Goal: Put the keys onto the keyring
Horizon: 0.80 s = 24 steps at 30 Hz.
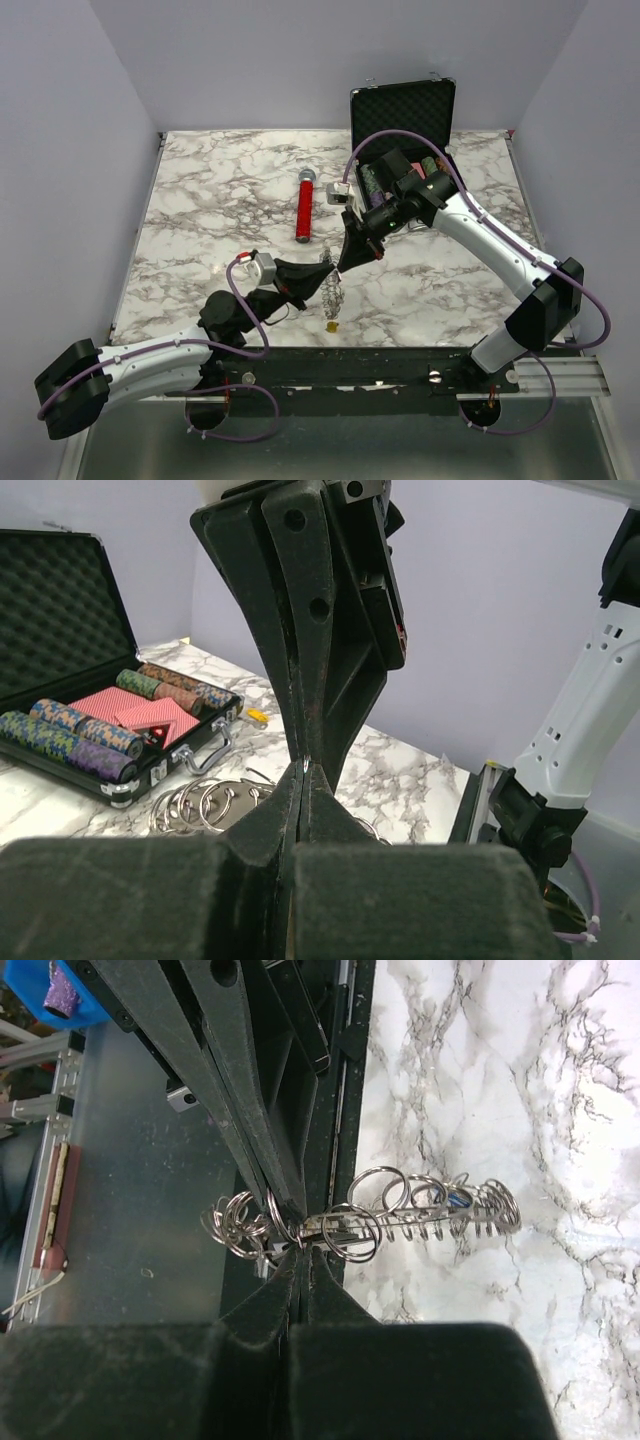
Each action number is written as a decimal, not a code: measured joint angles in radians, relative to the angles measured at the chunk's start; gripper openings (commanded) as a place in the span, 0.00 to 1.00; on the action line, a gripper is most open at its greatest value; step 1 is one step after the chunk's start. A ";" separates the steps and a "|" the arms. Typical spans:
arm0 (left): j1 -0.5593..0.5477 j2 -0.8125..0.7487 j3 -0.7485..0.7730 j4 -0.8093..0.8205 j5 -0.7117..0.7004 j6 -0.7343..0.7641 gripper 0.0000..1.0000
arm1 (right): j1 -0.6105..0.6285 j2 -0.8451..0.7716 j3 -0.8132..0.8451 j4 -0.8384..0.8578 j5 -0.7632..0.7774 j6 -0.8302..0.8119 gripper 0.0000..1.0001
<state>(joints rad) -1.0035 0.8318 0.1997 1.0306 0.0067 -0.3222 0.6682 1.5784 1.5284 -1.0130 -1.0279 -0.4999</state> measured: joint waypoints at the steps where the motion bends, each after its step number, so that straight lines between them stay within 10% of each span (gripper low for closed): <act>1: 0.000 0.000 0.000 0.002 0.000 0.000 0.00 | 0.000 0.000 0.000 0.002 -0.002 0.002 0.00; 24: 0.027 -0.135 0.010 -0.279 0.169 0.117 0.00 | -0.042 0.019 0.000 -0.010 -0.104 0.027 0.02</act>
<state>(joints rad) -0.9760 0.6971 0.2092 0.7513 0.1761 -0.2047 0.6258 1.5974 1.5284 -1.0225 -1.1316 -0.4725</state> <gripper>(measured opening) 0.009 0.012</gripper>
